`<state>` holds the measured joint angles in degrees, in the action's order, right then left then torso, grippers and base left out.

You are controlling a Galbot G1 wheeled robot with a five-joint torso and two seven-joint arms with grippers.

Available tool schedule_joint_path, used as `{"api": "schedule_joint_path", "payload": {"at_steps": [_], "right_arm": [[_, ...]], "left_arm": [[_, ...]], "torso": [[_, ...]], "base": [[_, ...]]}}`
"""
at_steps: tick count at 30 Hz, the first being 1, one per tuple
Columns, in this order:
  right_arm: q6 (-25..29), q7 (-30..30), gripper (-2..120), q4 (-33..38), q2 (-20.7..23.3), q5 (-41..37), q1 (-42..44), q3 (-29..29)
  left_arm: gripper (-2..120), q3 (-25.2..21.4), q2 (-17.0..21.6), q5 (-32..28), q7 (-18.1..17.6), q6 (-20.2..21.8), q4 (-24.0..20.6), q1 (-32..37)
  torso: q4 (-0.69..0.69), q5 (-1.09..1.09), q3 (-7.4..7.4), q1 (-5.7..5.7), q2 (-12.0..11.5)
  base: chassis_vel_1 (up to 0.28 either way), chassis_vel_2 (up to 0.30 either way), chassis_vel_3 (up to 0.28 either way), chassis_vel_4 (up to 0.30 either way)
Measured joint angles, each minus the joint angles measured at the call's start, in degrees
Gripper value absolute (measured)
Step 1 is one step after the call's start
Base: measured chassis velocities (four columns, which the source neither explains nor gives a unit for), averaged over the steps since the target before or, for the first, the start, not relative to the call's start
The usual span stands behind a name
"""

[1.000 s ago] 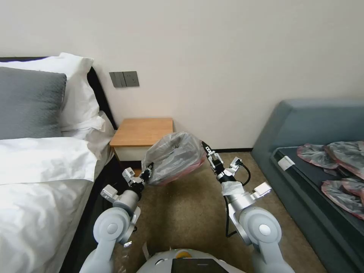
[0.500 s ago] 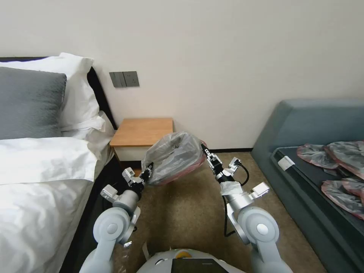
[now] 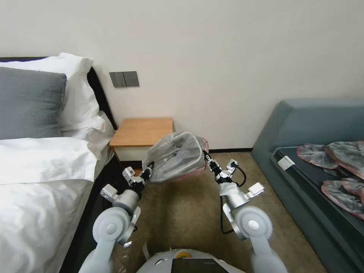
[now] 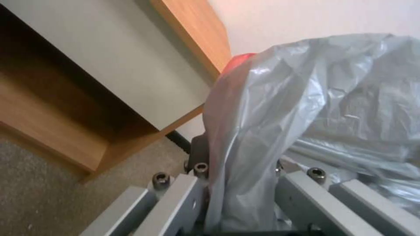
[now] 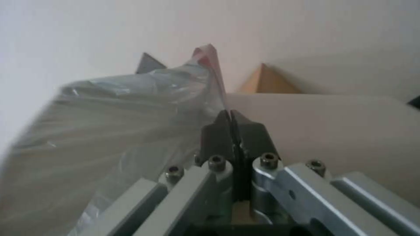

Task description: Pick up the garbage bag from the table and place it over the trash can.

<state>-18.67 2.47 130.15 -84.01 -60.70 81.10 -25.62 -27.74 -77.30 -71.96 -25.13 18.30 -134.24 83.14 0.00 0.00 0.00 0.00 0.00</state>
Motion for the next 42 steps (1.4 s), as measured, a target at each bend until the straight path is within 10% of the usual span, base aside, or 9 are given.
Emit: {"api": "schedule_joint_path", "payload": {"at_steps": [23,42], "right_arm": [[0.08,-1.65,2,-7.22,0.69,3.44,-2.1,-2.46],[-0.76,-5.07,71,5.75,8.45,1.93,3.87,-7.13]], "left_arm": [[4,-0.12,2.39,5.66,3.79,-0.08,-1.24,0.87],[4,1.35,4.84,24.65,7.02,-3.32,3.85,0.9]], "torso": [[0.0,0.0,0.0,0.0,0.0],[0.0,-0.01,0.0,0.0,0.0]], "base": [[0.0,0.0,0.0,0.0],[0.0,0.0,0.0,0.0]]}}
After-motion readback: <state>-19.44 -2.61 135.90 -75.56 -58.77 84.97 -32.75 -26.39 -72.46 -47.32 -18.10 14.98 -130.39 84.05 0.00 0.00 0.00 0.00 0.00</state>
